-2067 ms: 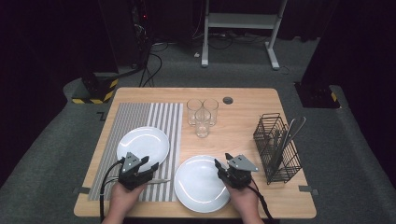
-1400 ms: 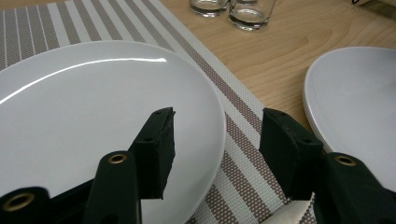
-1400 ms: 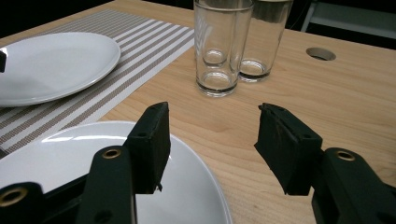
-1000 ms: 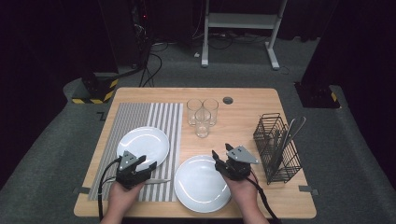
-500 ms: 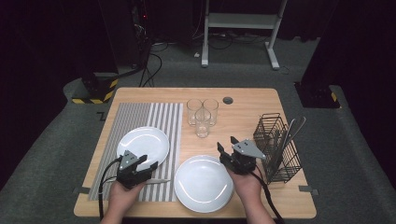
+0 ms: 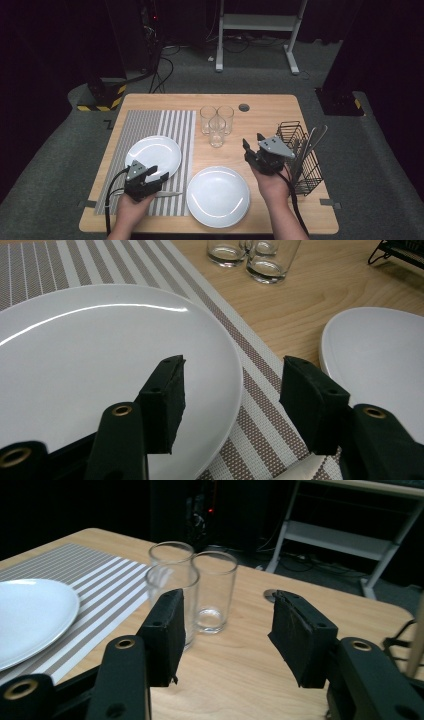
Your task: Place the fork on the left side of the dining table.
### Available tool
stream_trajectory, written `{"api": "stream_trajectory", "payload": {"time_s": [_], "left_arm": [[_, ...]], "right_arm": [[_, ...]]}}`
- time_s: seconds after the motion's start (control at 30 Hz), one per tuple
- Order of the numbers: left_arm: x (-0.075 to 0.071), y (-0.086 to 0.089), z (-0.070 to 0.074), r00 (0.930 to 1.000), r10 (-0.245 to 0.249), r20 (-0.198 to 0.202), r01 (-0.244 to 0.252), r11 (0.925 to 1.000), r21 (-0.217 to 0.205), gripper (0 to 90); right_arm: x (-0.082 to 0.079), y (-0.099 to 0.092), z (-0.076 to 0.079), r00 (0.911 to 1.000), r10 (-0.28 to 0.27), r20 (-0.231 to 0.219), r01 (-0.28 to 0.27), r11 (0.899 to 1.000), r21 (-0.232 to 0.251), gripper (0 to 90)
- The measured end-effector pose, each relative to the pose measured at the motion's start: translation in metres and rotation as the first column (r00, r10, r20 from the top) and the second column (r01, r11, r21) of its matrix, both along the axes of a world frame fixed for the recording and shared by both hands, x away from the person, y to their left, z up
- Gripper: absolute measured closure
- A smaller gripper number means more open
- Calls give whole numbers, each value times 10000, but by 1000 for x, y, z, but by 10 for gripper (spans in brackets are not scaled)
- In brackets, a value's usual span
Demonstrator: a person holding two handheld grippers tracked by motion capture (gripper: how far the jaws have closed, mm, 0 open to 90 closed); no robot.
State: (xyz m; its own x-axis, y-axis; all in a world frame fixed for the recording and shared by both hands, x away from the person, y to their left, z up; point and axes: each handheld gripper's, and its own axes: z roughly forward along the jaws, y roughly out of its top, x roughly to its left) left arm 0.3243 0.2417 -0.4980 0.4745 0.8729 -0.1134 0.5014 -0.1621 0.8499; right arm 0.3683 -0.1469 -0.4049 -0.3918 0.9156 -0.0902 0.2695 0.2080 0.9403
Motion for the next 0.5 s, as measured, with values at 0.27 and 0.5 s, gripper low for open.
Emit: {"api": "stream_trajectory", "payload": {"time_s": [0.27,0.5], "left_arm": [[1,2,-1,10000,38,-63,-38,10000,-75,434],[2,5,-2,9999,40,-139,-44,9996,-288,438]], "right_arm": [[6,-12,11,9990,-388,237,390,9992,-66,497],[9,-20,23,9979,-551,348,553,9985,-62,524]]}}
